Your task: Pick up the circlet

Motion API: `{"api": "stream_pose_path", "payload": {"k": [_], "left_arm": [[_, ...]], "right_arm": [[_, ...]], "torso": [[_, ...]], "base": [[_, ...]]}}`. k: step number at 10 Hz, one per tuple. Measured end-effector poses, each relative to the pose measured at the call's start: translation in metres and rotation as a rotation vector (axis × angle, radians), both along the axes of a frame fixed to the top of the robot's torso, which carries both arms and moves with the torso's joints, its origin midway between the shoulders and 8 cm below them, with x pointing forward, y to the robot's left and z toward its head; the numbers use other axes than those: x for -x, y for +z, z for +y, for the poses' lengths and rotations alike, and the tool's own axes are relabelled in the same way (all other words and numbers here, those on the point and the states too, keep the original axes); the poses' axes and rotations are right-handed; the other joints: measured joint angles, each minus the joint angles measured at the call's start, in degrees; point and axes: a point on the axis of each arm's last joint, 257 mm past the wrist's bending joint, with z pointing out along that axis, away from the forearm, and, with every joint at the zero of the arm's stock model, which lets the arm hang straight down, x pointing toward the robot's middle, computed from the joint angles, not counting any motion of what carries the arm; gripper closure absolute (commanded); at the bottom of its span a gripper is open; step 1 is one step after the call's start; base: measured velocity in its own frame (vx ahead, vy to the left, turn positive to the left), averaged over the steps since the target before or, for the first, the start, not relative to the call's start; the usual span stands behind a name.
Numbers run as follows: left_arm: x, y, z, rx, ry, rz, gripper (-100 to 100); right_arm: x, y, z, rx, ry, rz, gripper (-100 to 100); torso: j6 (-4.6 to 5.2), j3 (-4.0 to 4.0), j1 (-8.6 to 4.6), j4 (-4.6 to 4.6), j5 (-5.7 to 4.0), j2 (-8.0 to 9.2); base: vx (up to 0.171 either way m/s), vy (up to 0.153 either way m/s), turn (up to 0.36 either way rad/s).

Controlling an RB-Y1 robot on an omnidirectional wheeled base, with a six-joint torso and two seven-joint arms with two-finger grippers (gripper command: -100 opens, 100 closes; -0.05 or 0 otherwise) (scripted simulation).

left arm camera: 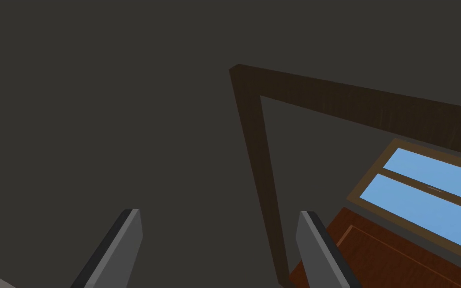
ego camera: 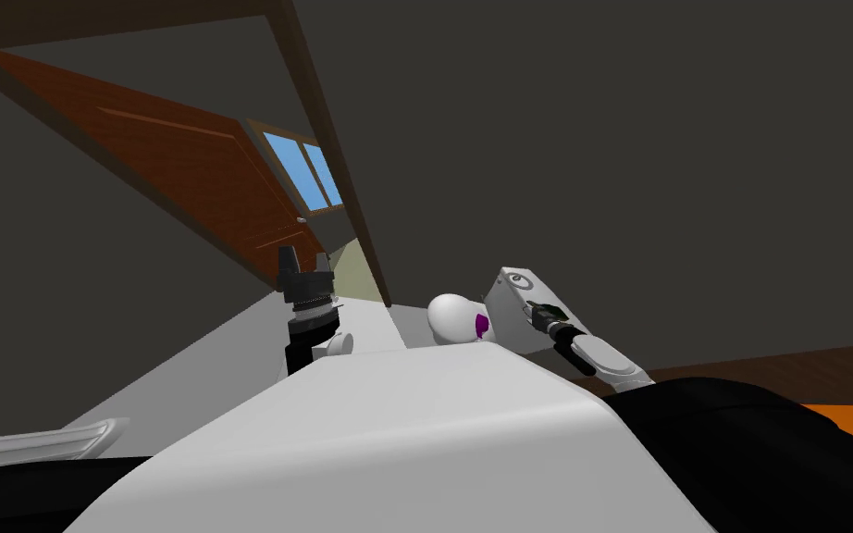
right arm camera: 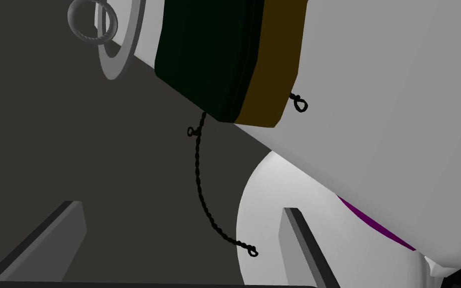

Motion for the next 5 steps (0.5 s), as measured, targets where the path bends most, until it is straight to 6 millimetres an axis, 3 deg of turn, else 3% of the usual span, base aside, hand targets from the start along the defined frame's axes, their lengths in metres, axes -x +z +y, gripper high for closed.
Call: {"api": "stream_pose_path", "payload": {"k": [2,3,4,5], "left_arm": [[0.0000,0.0000,0.0000,0.000,0.000,0.000,0],[0.0000,0.0000,0.0000,0.000,0.000,0.000,0],[0.0000,0.0000,0.0000,0.000,0.000,0.000,0],[0.0000,0.0000,0.0000,0.000,0.000,0.000,0]], "right_arm": [[0.0050,0.0016,-0.0132,0.067,0.034,0.046,-100],[0.0054,0.0013,-0.0138,0.071,0.038,0.050,0],[0.0054,0.0013,-0.0137,0.070,0.037,0.050,-100],[0.0054,0.0013,-0.0137,0.070,0.037,0.050,100]], "torso": [[-0.02,0.12,-0.18,0.05,-0.05,0.20],[-0.03,0.15,-0.26,0.06,-0.07,0.24],[-0.03,0.16,-0.34,0.07,-0.09,0.27],[-0.03,0.17,-0.36,0.07,-0.09,0.28]], "base": [[0.009,0.034,-0.044],[0.000,0.000,0.000],[0.000,0.000,0.000],[0.000,0.000,0.000]]}}
